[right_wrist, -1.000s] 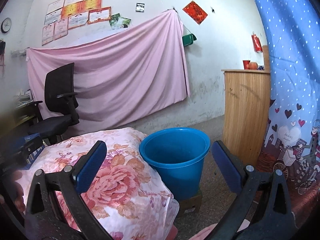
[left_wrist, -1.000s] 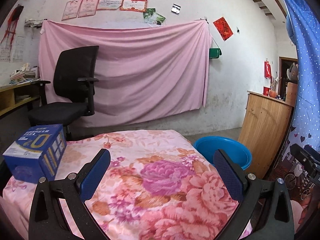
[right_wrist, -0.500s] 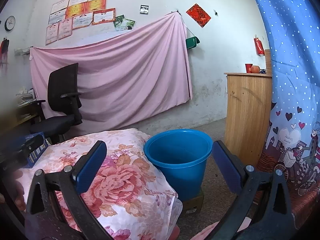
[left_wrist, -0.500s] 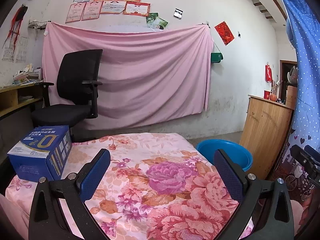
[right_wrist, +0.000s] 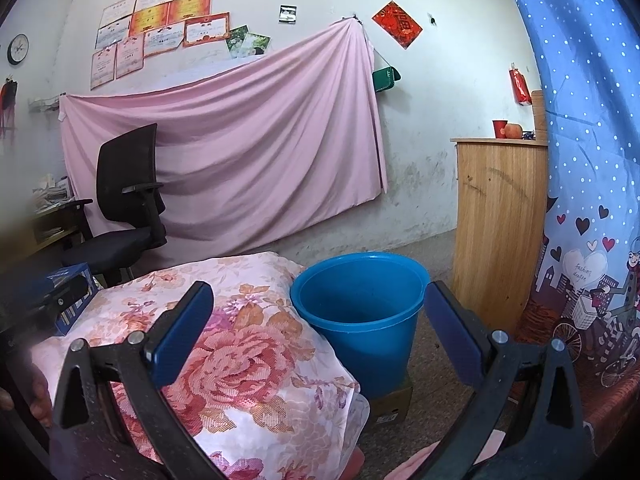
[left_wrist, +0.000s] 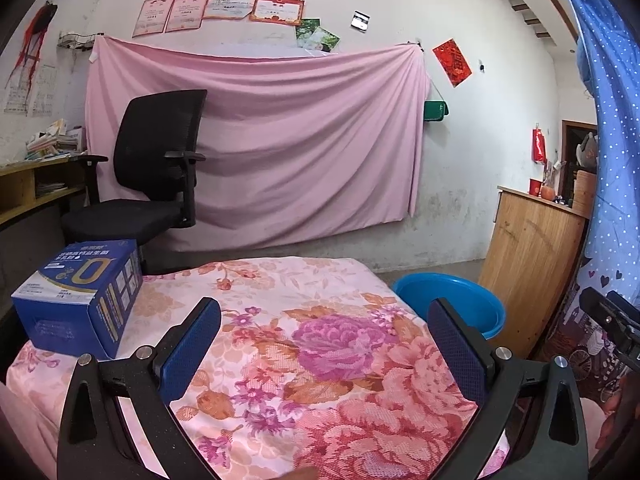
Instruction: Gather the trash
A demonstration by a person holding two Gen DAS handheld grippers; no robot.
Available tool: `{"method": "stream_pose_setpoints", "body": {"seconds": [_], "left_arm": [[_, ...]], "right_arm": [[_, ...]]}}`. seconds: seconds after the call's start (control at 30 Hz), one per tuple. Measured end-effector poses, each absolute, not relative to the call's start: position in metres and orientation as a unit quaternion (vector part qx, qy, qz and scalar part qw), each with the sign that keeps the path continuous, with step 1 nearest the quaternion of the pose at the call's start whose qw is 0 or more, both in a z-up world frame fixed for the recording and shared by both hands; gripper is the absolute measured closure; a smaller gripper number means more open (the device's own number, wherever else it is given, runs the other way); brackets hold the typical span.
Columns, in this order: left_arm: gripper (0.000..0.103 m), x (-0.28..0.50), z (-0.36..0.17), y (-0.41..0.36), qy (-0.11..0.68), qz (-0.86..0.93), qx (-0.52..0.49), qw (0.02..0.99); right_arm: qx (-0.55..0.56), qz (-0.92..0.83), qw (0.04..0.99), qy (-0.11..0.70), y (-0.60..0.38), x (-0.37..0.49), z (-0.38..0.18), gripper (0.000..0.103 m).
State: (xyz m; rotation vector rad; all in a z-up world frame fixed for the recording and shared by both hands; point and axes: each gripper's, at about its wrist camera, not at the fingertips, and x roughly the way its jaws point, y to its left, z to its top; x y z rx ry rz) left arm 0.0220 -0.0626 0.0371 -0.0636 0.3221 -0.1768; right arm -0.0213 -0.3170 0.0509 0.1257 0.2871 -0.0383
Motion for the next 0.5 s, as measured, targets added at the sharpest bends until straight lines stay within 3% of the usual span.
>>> {"method": "stream_pose_setpoints", "body": {"seconds": [0.5], "left_arm": [[0.002, 0.0239, 0.0326, -0.0611, 0.167, -0.085, -0.034, 0.982]], "right_arm": [[0.059, -0.013, 0.987, 0.151, -0.3112, -0.0171, 0.0474, 0.0]]}}
